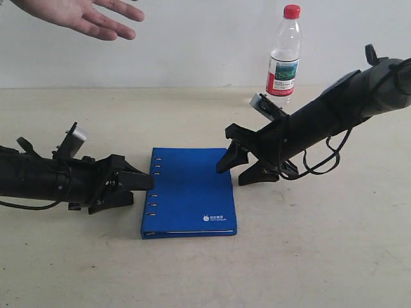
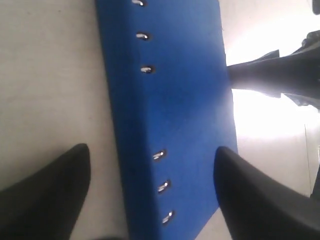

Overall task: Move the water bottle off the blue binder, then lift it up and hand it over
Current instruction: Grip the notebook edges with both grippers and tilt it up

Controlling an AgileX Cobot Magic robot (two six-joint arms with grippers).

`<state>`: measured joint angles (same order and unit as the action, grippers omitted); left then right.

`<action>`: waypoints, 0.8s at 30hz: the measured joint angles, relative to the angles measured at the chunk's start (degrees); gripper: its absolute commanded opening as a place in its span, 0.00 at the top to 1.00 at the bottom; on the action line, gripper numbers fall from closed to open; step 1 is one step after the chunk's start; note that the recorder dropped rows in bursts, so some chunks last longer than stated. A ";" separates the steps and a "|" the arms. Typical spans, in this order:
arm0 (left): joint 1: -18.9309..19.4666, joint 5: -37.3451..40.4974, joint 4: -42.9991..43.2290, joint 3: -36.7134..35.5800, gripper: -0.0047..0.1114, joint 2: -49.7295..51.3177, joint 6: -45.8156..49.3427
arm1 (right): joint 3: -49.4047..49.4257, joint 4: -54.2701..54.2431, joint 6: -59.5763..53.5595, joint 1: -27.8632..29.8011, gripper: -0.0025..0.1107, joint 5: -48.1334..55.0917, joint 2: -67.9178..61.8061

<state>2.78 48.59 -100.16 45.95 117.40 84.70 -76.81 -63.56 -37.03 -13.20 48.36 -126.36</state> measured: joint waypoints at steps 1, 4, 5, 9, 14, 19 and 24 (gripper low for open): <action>0.00 0.31 0.00 0.00 0.39 0.11 0.00 | -0.08 -0.25 -0.08 0.00 0.49 0.11 -0.13; 0.00 1.42 -0.22 0.13 0.39 0.74 0.00 | -0.23 -1.91 -1.16 0.00 0.49 1.01 -0.65; 0.00 1.84 -0.22 0.15 0.39 1.08 0.10 | -0.23 -2.78 -2.11 0.00 0.49 1.57 -0.92; 0.00 3.12 -0.34 0.56 0.39 1.72 0.20 | -0.23 -6.39 -8.27 0.00 0.49 6.14 -1.84; 0.12 2.87 0.32 2.45 0.39 2.04 0.20 | -0.12 -12.29 -19.41 0.00 0.49 17.63 -2.61; 0.12 2.77 0.32 3.18 0.39 2.40 0.33 | -0.12 -14.72 -23.55 0.00 0.49 20.01 -2.50; 0.12 2.77 0.32 3.18 0.39 2.40 0.33 | -0.04 -14.74 -23.73 -0.40 0.54 18.93 -2.50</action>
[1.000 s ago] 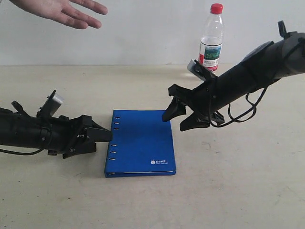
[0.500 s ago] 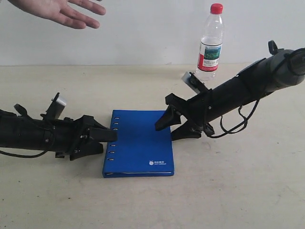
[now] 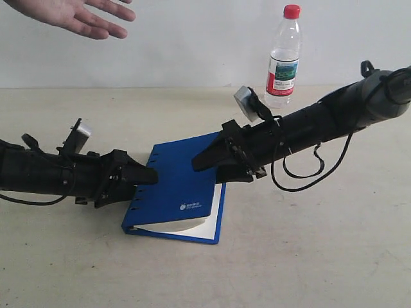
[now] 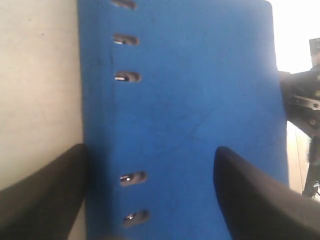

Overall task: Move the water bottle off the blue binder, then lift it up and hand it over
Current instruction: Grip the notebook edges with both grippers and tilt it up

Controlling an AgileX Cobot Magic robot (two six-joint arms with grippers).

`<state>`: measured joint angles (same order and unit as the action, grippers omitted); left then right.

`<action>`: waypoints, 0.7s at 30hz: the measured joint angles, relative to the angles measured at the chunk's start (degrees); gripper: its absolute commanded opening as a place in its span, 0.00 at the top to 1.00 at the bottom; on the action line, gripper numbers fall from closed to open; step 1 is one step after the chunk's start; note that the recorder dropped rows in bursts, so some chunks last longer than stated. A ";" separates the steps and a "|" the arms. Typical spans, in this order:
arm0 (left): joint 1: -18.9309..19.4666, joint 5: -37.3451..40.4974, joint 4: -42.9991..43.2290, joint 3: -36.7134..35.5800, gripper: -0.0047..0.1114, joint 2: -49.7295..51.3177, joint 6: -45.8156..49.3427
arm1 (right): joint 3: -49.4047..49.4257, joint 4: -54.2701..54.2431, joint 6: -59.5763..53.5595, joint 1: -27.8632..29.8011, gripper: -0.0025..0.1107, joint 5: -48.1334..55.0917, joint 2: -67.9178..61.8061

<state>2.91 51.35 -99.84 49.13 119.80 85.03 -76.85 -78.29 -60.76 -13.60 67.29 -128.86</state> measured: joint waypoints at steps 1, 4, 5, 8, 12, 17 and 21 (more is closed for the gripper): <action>0.00 0.00 0.00 0.00 0.39 0.00 0.00 | 0.00 0.00 0.66 -0.46 0.59 -1.61 0.00; 0.12 -0.02 0.00 0.10 0.39 0.00 0.56 | 0.00 0.00 1.40 -1.65 0.76 -6.50 0.00; 0.25 -0.12 0.00 0.21 0.39 0.00 0.84 | 0.00 -0.23 1.40 -2.09 0.81 -7.56 0.00; 0.49 -0.22 0.00 0.31 0.39 0.00 1.18 | 0.00 -0.68 1.61 -3.01 0.89 -10.34 0.00; 0.52 -0.46 0.00 0.31 0.39 0.00 1.54 | 0.00 -1.60 -0.11 -3.35 0.98 -12.28 0.00; 1.37 -1.56 0.00 0.44 0.39 0.00 1.79 | 0.00 -2.65 -2.29 -2.78 0.98 -11.34 0.00; 4.29 -3.16 -0.50 1.05 0.39 0.00 1.97 | 0.04 -2.64 -3.08 0.14 0.98 -6.47 0.00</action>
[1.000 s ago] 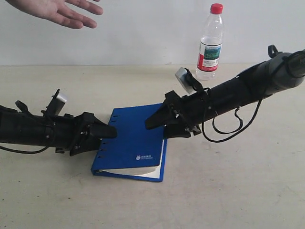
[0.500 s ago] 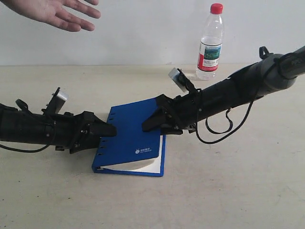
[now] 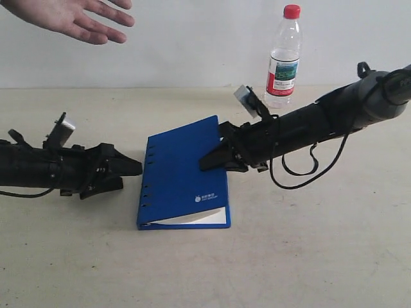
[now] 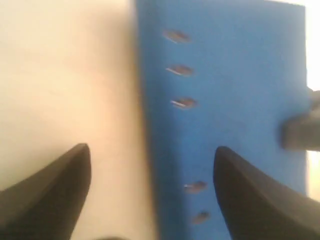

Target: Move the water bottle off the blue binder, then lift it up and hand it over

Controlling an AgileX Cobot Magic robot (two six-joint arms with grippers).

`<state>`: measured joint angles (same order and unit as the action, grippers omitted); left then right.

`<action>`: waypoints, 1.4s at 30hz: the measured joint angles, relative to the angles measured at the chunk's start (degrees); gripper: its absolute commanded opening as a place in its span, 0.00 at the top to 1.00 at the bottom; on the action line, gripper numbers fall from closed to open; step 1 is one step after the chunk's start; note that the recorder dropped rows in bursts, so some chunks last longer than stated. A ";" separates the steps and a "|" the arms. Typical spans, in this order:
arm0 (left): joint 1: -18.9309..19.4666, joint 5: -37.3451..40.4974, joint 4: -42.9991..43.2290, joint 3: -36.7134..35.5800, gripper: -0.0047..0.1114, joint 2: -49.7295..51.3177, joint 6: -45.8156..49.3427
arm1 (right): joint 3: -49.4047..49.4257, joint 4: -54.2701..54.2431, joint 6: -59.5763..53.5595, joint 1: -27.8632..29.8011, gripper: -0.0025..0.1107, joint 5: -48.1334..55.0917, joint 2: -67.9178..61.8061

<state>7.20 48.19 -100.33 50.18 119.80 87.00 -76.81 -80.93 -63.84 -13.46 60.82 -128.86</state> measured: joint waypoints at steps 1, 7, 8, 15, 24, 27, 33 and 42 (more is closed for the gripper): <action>0.49 0.00 -0.12 -0.01 0.39 0.00 0.00 | 0.00 0.14 -0.11 0.68 0.98 1.67 0.00; 1.41 5.27 -0.33 0.63 0.39 2.34 0.83 | 0.10 1.56 -1.48 2.25 0.98 6.69 0.12; 1.41 7.63 -0.33 0.91 0.39 3.22 1.24 | 0.10 1.87 -1.80 2.25 0.98 6.97 0.25; 1.41 22.29 -0.33 4.18 0.39 9.20 2.80 | 0.10 1.90 -3.12 2.25 0.98 7.10 0.78; 1.41 26.31 -0.82 6.48 0.39 12.02 4.43 | 0.22 2.60 -3.25 2.04 0.98 7.10 3.28; 1.41 26.31 -0.82 6.59 0.39 12.02 4.78 | 0.22 2.60 -3.25 2.04 0.98 7.10 5.97; 1.29 26.31 -0.39 7.24 0.39 12.06 5.99 | 0.22 4.45 -2.07 2.04 0.98 6.83 10.60; -4.65 23.14 0.14 11.21 0.39 12.42 5.70 | 0.24 8.24 -0.55 0.10 0.98 4.87 9.90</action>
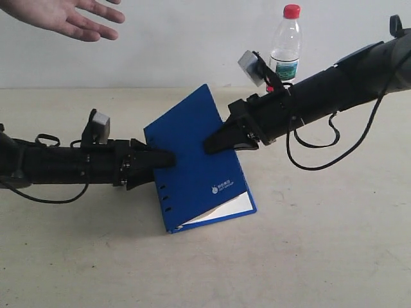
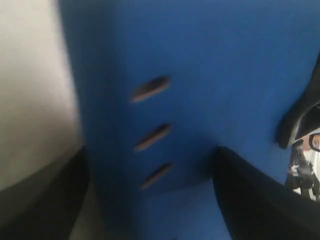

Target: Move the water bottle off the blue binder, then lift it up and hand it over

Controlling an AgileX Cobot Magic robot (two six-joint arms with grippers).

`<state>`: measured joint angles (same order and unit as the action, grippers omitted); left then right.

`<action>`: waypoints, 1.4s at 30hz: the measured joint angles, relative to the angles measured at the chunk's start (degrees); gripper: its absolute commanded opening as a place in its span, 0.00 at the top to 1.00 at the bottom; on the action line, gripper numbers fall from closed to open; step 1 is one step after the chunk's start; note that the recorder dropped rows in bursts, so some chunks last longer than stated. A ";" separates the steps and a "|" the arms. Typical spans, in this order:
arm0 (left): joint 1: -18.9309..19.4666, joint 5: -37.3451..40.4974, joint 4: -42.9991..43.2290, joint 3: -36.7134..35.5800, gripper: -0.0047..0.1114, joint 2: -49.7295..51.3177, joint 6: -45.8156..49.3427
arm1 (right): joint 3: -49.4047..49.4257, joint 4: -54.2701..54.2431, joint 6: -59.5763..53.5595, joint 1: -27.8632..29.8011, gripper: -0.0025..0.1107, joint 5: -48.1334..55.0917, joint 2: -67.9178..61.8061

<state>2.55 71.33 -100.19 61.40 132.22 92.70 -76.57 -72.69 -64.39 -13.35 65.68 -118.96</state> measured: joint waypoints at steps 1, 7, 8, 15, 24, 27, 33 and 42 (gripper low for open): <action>-0.81 -0.22 0.00 0.29 0.40 0.00 -0.13 | 0.10 0.39 -0.27 -0.30 0.98 -0.41 0.00; -1.90 -3.80 1.84 0.99 0.76 -3.19 -2.57 | 0.10 1.02 -0.96 -0.42 0.98 -1.01 0.00; -1.90 -5.47 2.71 0.99 0.87 -5.40 -2.81 | 0.10 0.61 -0.85 -0.42 0.98 -1.01 0.00; -2.11 -8.25 2.73 1.76 0.92 -16.59 -0.74 | 0.10 -1.29 0.36 -0.76 0.55 -1.00 0.22; -1.99 -8.37 9.32 1.76 0.92 -18.57 1.85 | 0.10 2.46 0.36 -0.66 0.43 -3.70 0.22; -2.62 -9.96 13.85 1.76 0.92 -19.66 0.83 | 0.10 5.90 0.66 -0.27 0.43 -2.20 0.22; -3.02 -14.26 17.19 0.50 0.92 -25.95 0.43 | 0.10 19.32 7.86 3.41 0.43 1.97 2.64; -3.02 -21.00 23.42 -6.46 0.92 -35.75 0.43 | 0.10 22.57 11.59 5.16 0.66 3.57 2.78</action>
<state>-0.48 50.33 -76.77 54.94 96.47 93.13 -76.47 -50.12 -52.79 -8.20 69.25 -116.18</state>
